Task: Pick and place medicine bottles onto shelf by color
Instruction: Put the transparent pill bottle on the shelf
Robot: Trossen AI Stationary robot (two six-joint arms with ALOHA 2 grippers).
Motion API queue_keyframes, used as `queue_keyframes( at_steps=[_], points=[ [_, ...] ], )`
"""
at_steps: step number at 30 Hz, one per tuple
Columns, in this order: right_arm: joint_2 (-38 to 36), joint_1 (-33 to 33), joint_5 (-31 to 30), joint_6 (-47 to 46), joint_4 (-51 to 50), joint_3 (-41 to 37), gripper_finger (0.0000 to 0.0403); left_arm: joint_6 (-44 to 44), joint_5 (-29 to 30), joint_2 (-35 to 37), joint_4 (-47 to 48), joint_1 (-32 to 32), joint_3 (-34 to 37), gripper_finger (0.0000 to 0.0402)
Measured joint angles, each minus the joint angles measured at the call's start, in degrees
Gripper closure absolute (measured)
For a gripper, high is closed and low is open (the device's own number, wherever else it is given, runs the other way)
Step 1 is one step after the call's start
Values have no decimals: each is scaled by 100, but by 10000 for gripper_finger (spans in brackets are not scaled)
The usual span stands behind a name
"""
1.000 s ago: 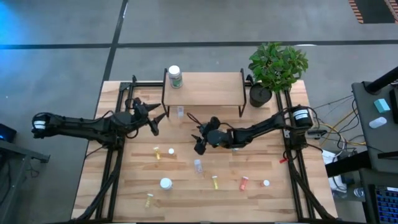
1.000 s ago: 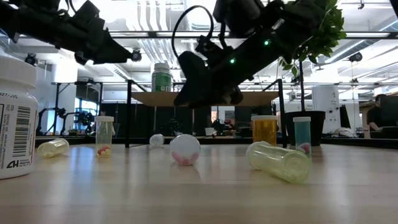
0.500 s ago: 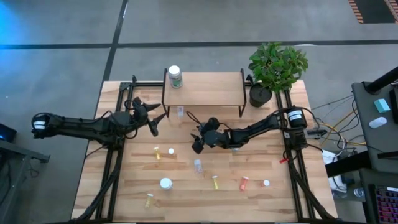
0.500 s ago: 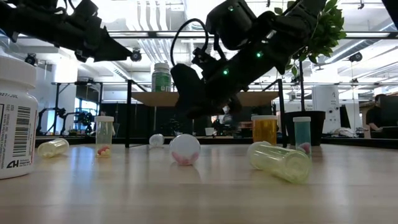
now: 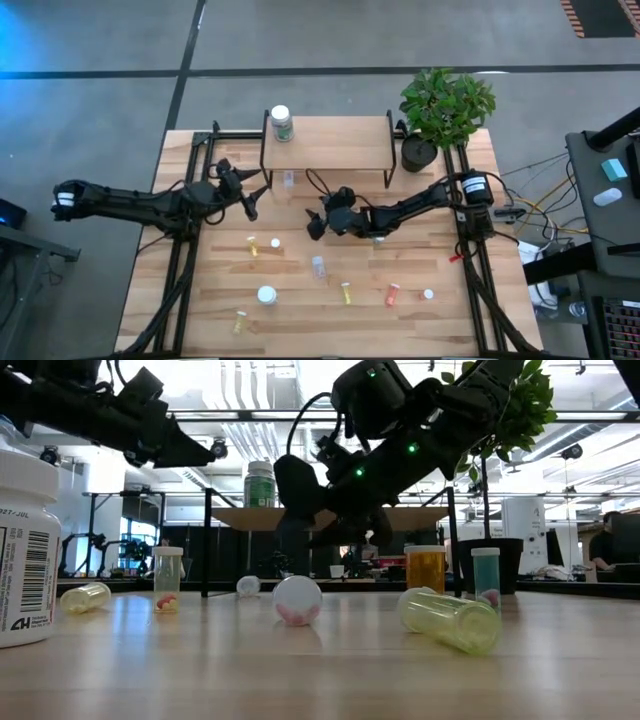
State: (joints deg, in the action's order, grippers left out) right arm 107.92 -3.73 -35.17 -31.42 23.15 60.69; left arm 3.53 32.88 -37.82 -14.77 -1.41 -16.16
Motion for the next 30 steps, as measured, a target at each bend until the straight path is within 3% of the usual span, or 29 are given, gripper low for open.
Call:
queue_keyframes(
  at_steps=[6, 15, 24, 30],
  points=[
    [0, 2, -318, -200, 0, 0, 76, 138, 1, 89, -133, 0, 56, 181],
    [507, -17, -388, -75, 586, 108, 74, 175, 2, 206, -123, 0, 60, 181],
    [1458, -24, -386, 310, 580, 1259, 74, 151, 4, 211, -111, 0, 68, 181],
    [1692, -24, -387, 564, 130, 1907, 74, 136, 1, 197, -94, 0, 83, 181]
  ],
)
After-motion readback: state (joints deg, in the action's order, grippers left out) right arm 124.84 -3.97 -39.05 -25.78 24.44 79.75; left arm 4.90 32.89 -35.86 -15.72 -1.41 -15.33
